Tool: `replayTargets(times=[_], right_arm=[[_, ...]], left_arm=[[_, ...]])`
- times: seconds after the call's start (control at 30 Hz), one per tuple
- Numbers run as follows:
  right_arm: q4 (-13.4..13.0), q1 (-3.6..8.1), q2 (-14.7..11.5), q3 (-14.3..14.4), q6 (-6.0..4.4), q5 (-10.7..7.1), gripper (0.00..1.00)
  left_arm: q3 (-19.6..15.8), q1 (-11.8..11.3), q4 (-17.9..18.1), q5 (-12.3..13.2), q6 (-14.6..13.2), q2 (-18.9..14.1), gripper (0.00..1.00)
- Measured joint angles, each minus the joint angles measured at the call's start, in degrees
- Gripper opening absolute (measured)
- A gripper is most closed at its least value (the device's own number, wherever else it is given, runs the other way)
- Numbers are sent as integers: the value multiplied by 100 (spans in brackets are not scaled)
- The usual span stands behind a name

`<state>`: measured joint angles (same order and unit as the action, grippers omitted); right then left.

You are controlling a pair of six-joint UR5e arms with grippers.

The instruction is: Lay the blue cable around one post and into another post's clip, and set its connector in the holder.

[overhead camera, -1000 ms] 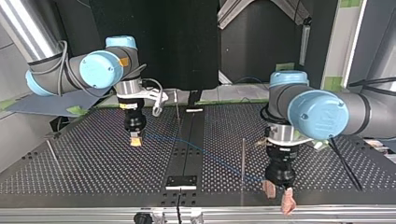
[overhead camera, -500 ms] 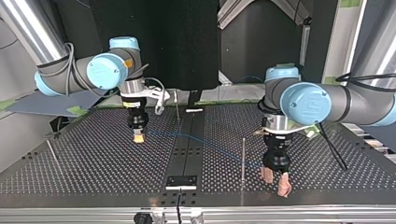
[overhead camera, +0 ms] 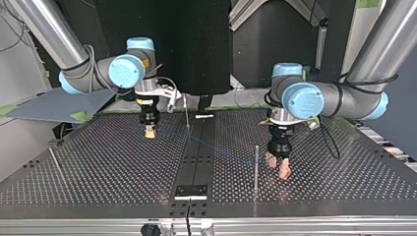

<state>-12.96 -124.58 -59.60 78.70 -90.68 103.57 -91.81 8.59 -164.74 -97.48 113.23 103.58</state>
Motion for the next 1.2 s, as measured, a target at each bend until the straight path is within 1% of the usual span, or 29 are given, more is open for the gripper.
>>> replayTargets(times=[0.13, 0.27, 0.33, 0.4, 0.47, 0.53, 0.67, 0.77, 0.87, 0.97, 1.07, 1.2], right_arm=[[2, 40, 185, 45, -48, 79, 0], [-111, 161, 357, 167, -149, 104, 0], [-187, 221, 400, 244, -203, 100, 0], [-283, 302, 425, 338, -265, 74, 0], [-386, 399, 437, 442, -329, 5, 0], [-477, 487, 442, 533, -352, -74, 0], [-709, 715, 450, 766, -334, -261, 0], [-869, 836, 455, 925, -326, -336, 0], [-1014, 917, 458, 1070, -314, -379, 0], [-1160, 992, 465, 1215, -253, -395, 0], [-1299, 1038, 495, 1354, -205, -397, 0], [-1471, 1077, 618, 1526, -180, -396, 0]], left_arm=[[-207, 13, 55, 4, -49, 83, 100], [-313, 8, 104, 41, -52, 101, 100], [-329, 9, 111, 47, -58, 102, 100], [-335, 9, 114, 49, -60, 102, 100], [-335, 10, 115, 48, -60, 103, 100], [-335, 13, 114, 42, -65, 104, 100], [-337, 19, 115, 27, -65, 104, 100], [-337, 21, 120, 19, -61, 104, 100], [-339, 19, 123, 16, -58, 104, 100], [-339, 9, 132, 15, -55, 104, 100], [-338, -6, 181, 18, -36, 104, 100], [-337, -48, 233, 21, 14, 104, 100]])
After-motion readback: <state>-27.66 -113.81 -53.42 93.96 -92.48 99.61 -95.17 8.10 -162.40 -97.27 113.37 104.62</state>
